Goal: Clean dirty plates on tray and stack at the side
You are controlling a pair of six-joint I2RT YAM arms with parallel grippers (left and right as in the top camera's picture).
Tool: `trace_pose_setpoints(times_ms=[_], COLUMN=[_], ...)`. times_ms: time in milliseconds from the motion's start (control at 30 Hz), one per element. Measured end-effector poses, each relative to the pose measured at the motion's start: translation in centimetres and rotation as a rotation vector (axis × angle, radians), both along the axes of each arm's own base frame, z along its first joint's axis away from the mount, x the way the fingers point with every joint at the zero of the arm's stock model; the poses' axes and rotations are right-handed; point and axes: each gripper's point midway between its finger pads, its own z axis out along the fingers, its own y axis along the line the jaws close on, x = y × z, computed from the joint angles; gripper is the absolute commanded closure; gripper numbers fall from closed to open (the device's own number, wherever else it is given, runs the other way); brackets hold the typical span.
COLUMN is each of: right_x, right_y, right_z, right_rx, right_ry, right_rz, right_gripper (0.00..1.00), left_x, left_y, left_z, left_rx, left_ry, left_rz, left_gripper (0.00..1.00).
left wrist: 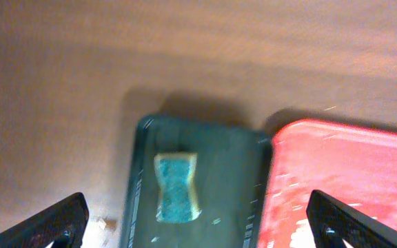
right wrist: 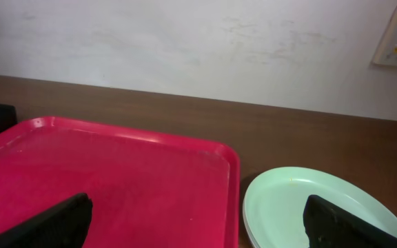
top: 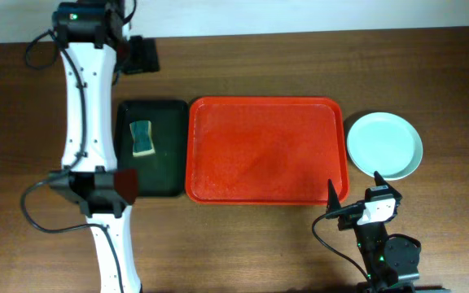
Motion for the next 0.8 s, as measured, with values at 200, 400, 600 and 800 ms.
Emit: trace_pose_setpoints(times_ms=[200, 400, 600, 800], right_x=[0.0, 0.0, 0.0, 0.0], right_y=[0.0, 0.0, 0.0, 0.0], right_z=[0.0, 0.0, 0.0, 0.0], right_rx=[0.0, 0.0, -0.001, 0.0], right_ry=[0.0, 0.0, 0.0, 0.0], right_rz=[0.0, 0.0, 0.0, 0.0], right_gripper=[0.02, 0.02, 0.02, 0.02], left_x=[-1.1, -6.5, -14.1, -21.7], left_y=[-3.6, -2.4, -1.2, 0.0], left_z=[9.5, 19.9, 27.8, 33.0], left_rx=[-0.036, -0.068, -0.095, -0.116], left_ry=[-0.279, -0.54, -0.749, -0.921], left_rz=[-0.074, -0.067, -0.066, -0.064], left_gripper=[0.01, 0.01, 0.01, 0.01])
